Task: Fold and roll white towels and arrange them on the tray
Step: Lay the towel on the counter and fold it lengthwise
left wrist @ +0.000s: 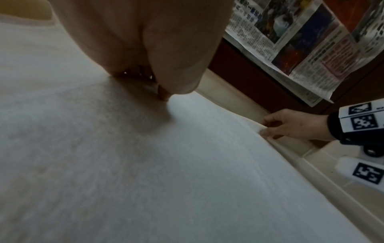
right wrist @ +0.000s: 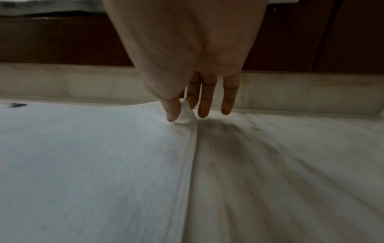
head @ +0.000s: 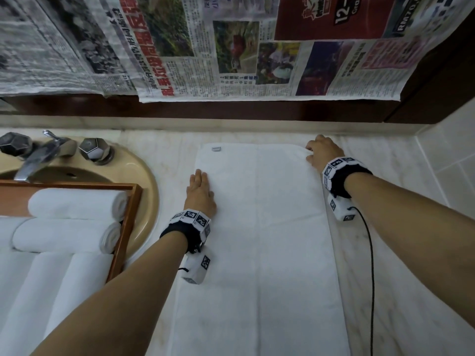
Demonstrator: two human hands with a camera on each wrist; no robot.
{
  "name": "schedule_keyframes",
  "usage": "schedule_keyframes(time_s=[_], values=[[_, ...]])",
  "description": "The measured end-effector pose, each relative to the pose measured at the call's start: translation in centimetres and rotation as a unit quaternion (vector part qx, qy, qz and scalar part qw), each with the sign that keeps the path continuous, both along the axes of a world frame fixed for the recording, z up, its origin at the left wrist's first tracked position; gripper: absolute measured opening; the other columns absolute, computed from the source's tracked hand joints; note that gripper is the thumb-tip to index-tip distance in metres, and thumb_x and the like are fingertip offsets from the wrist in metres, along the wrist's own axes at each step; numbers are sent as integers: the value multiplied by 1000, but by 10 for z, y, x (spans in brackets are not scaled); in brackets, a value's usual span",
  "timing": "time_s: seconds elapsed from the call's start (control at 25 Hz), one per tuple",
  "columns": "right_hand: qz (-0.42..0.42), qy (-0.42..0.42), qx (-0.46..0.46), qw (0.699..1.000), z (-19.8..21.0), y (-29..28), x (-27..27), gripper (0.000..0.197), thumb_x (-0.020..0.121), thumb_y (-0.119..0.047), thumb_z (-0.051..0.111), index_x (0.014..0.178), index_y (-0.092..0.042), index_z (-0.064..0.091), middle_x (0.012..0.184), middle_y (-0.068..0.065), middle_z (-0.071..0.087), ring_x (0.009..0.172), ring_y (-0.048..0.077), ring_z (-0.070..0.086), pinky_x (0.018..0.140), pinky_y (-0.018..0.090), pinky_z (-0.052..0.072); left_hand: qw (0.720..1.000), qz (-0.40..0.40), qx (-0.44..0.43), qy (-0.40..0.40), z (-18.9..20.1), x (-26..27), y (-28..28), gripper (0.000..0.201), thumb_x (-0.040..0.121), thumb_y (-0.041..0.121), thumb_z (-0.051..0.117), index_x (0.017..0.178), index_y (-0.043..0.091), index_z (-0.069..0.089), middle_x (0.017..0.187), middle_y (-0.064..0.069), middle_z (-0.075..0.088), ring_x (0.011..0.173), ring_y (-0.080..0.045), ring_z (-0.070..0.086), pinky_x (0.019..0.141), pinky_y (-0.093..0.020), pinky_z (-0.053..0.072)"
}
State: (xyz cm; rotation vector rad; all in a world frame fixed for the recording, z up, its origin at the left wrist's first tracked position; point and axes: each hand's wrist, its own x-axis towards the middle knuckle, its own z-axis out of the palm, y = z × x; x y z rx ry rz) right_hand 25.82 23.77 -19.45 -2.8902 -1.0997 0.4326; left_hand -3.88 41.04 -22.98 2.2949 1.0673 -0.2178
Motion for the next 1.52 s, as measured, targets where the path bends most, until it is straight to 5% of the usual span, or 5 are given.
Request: schedule_keyframes(time_s=[0.4,0.6,0.84,1.28,1.52], values=[[-6,282,156,947,84,51,-55,17,88,-11,64,103,-18,59,71,7,66,52,11,62,51,23,49,996,27,32,-83,15,3,-4,52,97,20,54,144,5,39,155,-15,28,144,-29,25,117,-40,21],[-40,415,220,882,102,78,-79,5,92,-4,62,87,-5,61,70,13,66,57,15,69,50,20,55,968,-7,-190,-166,70,21,-72,48,79,59,68,65,13,72,63,-3,70,52,-10,61,59,-25,54],[-96,411,176,889,105,83,-79,16,86,-17,61,91,-2,60,78,16,73,62,23,69,53,25,55,934,-21,-338,-116,71,15,-89,23,85,15,73,74,-5,67,71,-13,73,74,-25,73,73,-32,60],[20,187,191,964,100,114,-93,10,81,-25,69,82,-16,73,69,-3,64,66,10,57,63,24,50,880,72,-430,-188,106,-12,-37,29,100,18,54,92,-9,59,83,-18,69,66,-22,69,68,-31,61],[67,161,164,971,60,153,-113,10,86,-34,64,85,-25,63,90,-10,58,96,16,52,95,37,41,907,158,-357,-161,72,-42,-16,30,103,23,45,79,5,46,77,-15,57,51,-21,63,42,-28,49]])
